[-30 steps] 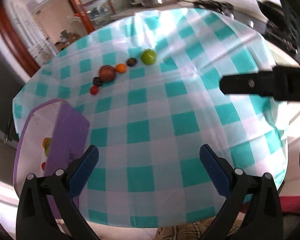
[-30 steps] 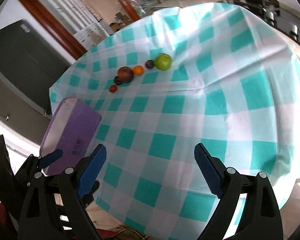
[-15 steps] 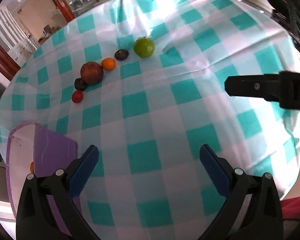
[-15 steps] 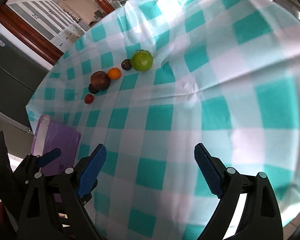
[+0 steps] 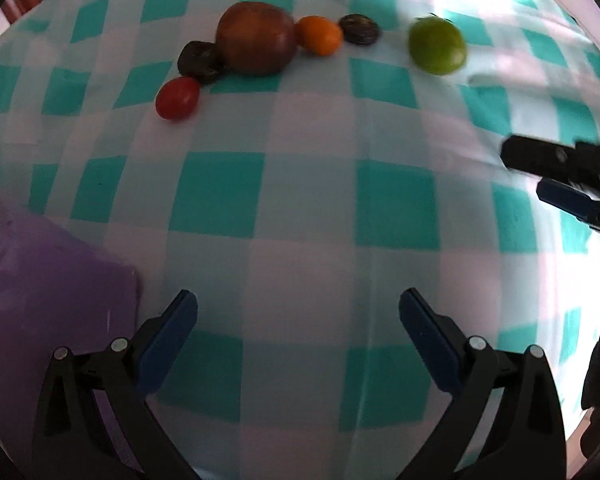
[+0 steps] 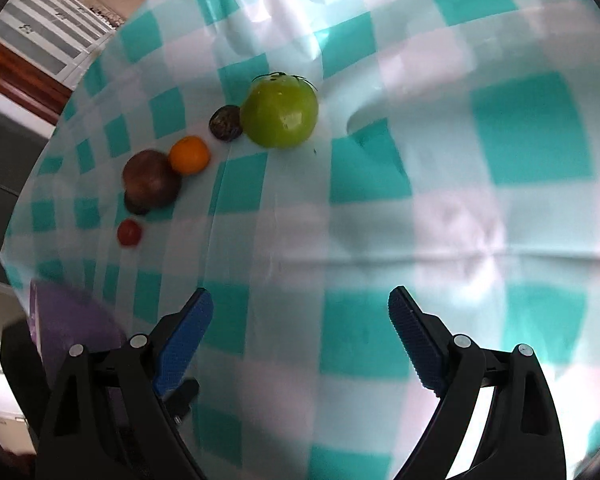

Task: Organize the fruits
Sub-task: 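Withdraw both tools from the box back over the cloth, then grasp the green tomato with the right tool while the left tool grasps the brown apple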

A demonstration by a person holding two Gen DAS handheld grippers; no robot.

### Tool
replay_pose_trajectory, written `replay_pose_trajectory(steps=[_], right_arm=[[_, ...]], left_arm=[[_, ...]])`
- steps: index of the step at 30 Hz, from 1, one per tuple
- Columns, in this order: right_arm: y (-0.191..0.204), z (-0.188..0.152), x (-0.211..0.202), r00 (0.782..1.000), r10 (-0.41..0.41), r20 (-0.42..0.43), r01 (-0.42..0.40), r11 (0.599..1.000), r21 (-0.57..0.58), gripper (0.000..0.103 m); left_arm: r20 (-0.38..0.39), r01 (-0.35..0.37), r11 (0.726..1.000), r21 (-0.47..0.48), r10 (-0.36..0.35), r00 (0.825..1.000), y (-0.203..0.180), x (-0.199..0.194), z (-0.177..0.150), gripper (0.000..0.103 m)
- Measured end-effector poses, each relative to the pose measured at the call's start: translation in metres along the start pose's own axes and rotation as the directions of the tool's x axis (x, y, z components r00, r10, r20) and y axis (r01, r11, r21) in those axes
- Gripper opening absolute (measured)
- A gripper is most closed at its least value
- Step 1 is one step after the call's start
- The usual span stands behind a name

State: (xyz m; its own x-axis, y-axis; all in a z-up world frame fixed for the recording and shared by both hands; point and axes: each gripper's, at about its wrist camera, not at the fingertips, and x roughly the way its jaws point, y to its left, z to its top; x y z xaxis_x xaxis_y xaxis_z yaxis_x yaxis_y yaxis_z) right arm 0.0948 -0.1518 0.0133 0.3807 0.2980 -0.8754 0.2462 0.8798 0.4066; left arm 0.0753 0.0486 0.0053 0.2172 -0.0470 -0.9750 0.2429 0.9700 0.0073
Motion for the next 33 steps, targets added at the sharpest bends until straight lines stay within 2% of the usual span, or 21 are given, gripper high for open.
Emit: replay_pose_trajectory(steps=[4,14,19,20,23,26,30,32,33], right_arm=[[0.014,0.027,0.021,1.0,-0.011,0.004,0.011,1.0,-0.019,0.087],[0.027,0.101,0.057,0.996,-0.058,0.067,0.057,0.998,0.016,0.086],[0.028,0.108,0.064,0.991,-0.105,0.08,0.105,0.994,0.008,0.067],[0.027,0.106,0.063,0.989,-0.118,0.087,0.119,0.993,0.0,0.06],[0.023,0.1,0.058,0.987,-0.125,0.102,0.129,0.991,-0.033,0.059],[0.01,0.087,0.05,0.987,-0.128,0.095,0.13,0.991,-0.018,0.059],[-0.003,0.066,0.037,0.987,-0.125,0.098,0.127,0.992,-0.009,0.059],[-0.006,0.058,0.033,0.988,-0.126,0.093,0.128,0.992,-0.014,0.059],[-0.007,0.056,0.031,0.988,-0.127,0.091,0.129,0.992,-0.016,0.059]], left_arm=[[0.057,0.011,1.0,-0.021,-0.01,0.998,0.006,0.001,0.002,0.101],[0.093,0.038,0.999,0.0,-0.037,0.995,0.008,-0.002,0.003,0.101],[0.124,0.055,0.998,-0.016,-0.053,0.991,0.01,-0.006,0.011,0.101],[0.138,0.061,0.998,-0.024,-0.057,0.989,0.01,-0.009,0.015,0.101],[0.179,0.066,0.997,-0.042,-0.057,0.982,0.013,-0.019,0.033,0.101],[0.242,0.036,0.998,-0.058,-0.021,0.97,0.012,-0.027,0.058,0.101],[0.287,-0.031,0.997,-0.07,0.05,0.957,0.011,-0.024,0.093,0.101],[0.305,-0.1,0.994,-0.046,0.11,0.946,0.01,-0.021,0.107,0.091],[0.32,-0.153,0.988,-0.008,0.148,0.936,0.008,-0.022,0.115,0.089]])
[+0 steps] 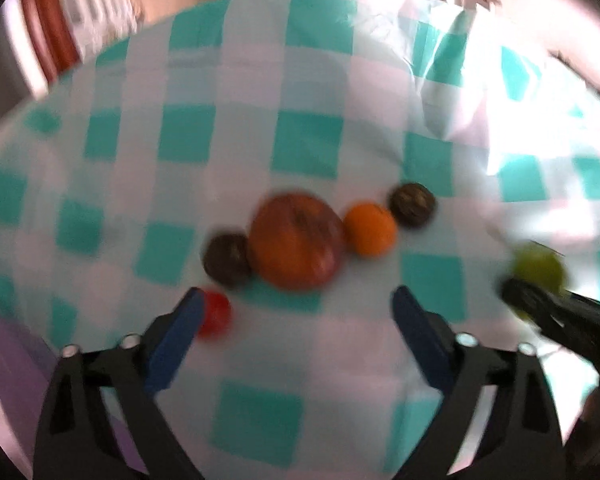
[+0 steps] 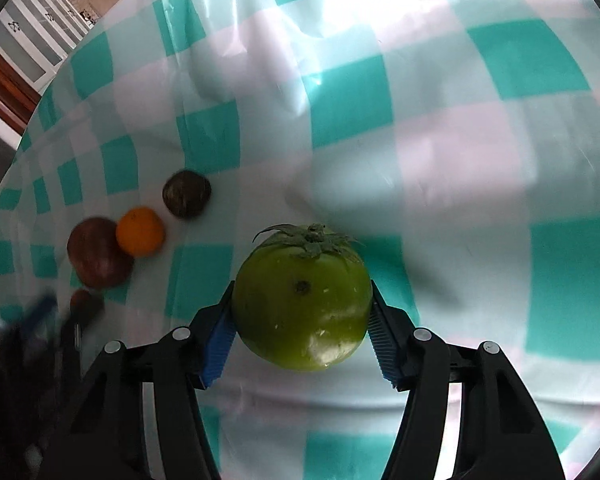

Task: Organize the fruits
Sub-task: 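Grasp the green tomato with the right tool while the left tool grasps the brown apple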

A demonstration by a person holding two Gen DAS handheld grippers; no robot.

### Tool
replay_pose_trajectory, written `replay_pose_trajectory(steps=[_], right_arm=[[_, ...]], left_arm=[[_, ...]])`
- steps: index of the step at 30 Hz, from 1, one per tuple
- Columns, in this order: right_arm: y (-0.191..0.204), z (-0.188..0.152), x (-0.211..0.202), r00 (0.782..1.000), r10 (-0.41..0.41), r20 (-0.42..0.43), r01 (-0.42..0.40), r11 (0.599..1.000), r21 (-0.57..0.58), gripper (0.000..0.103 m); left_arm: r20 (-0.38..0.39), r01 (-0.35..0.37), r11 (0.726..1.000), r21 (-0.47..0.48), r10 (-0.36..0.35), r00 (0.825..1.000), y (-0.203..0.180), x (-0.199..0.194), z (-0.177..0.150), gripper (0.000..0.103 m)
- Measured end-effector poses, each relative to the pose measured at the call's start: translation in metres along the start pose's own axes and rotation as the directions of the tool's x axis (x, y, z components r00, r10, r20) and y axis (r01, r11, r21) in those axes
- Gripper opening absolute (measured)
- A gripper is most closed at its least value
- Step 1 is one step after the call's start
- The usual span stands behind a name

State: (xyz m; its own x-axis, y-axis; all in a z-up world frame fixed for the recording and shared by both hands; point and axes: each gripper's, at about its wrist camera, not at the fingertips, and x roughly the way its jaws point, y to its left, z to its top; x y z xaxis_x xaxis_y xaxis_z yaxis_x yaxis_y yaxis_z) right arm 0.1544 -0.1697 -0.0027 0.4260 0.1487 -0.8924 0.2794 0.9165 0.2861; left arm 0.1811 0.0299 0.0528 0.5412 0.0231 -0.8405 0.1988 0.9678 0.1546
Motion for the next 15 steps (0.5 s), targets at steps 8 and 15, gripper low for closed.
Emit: replay_pose_trajectory(steps=[8,15], right_arm=[[0.004,-0.023,-0.001,1.0,0.012,0.015,-0.012,1.0,-0.001,0.06],[0.0,-0.022,-0.006,1.0,0.019,0.015,-0.02,1.0,0.003,0.06]], left_arm=[[-0.13,0.083,0.882,0.464,-0.025,0.991,-0.021,0.021,0.033,0.086],[-0.316,0.237,0.823,0.516,-0.074,0.946,-0.012,0.064,0.063,0.089]])
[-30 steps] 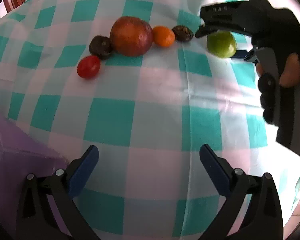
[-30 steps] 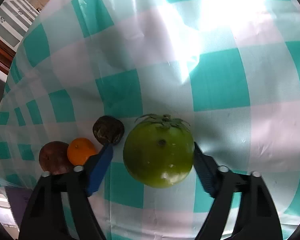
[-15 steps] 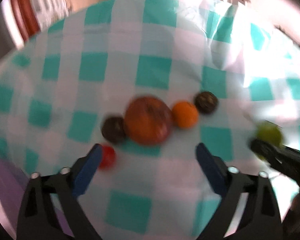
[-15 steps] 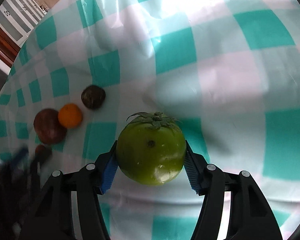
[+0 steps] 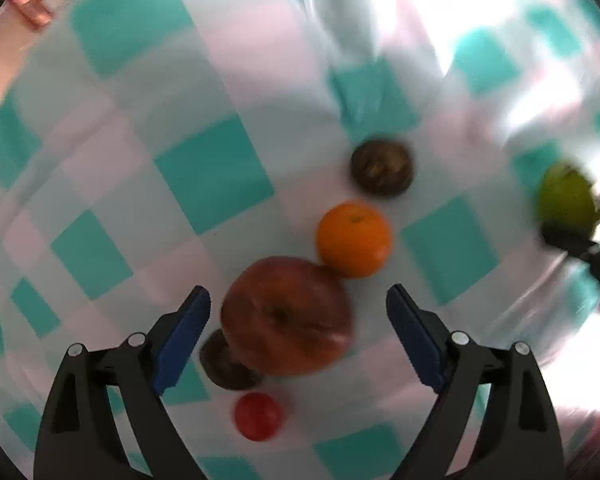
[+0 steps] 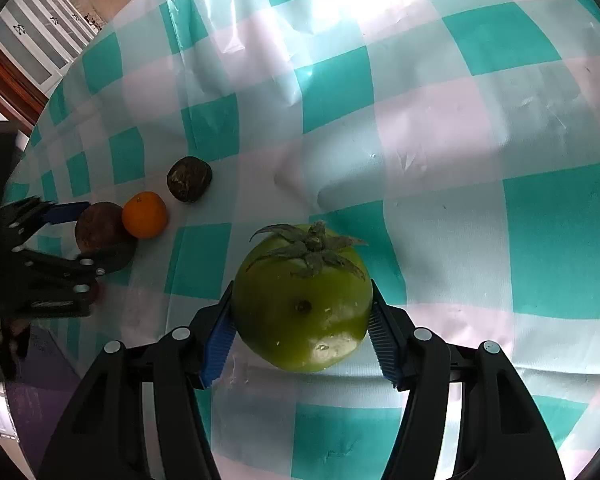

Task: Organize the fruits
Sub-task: 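Grasp the green tomato with the right tool while the left tool grasps the brown apple, then lift both fruits and carry them over the purple box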

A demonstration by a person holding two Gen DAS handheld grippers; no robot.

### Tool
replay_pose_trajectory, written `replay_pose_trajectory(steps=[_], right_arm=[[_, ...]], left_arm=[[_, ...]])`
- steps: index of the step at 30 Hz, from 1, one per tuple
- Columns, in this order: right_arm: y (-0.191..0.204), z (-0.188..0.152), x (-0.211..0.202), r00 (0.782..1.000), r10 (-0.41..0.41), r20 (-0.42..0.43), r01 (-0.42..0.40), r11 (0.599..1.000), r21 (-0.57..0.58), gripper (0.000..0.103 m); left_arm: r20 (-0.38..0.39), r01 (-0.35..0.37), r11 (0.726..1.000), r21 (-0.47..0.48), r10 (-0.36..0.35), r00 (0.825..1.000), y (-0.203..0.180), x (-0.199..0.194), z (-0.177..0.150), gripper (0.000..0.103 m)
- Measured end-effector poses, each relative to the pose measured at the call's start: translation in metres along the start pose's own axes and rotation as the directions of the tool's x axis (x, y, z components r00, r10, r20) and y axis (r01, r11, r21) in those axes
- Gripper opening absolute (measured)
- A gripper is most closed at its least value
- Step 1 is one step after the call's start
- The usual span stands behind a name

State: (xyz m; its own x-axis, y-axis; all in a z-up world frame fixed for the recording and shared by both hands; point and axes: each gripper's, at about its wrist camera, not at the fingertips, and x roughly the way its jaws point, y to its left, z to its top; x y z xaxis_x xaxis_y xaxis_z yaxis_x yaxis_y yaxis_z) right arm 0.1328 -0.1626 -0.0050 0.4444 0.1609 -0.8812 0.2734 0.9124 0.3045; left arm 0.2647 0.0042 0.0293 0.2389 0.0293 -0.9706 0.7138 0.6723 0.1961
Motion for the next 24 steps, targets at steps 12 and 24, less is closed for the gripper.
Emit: replay_pose_trajectory(steps=[12,24], right_arm=[[0.002,-0.007,-0.004,1.0,-0.006,0.004,0.006,1.0,-0.009,0.059],[0.0,-0.037,-0.017,0.999,-0.033,0.008,0.033,0.998,-0.062,0.059]], left_arm=[[0.028,0.169,0.978,-0.124,-0.167,0.986,-0.008,-0.029,-0.018,0.067],[0.213,0.126,0.949,-0.288,-0.065,0.975,-0.074,-0.066,-0.098,0.068]])
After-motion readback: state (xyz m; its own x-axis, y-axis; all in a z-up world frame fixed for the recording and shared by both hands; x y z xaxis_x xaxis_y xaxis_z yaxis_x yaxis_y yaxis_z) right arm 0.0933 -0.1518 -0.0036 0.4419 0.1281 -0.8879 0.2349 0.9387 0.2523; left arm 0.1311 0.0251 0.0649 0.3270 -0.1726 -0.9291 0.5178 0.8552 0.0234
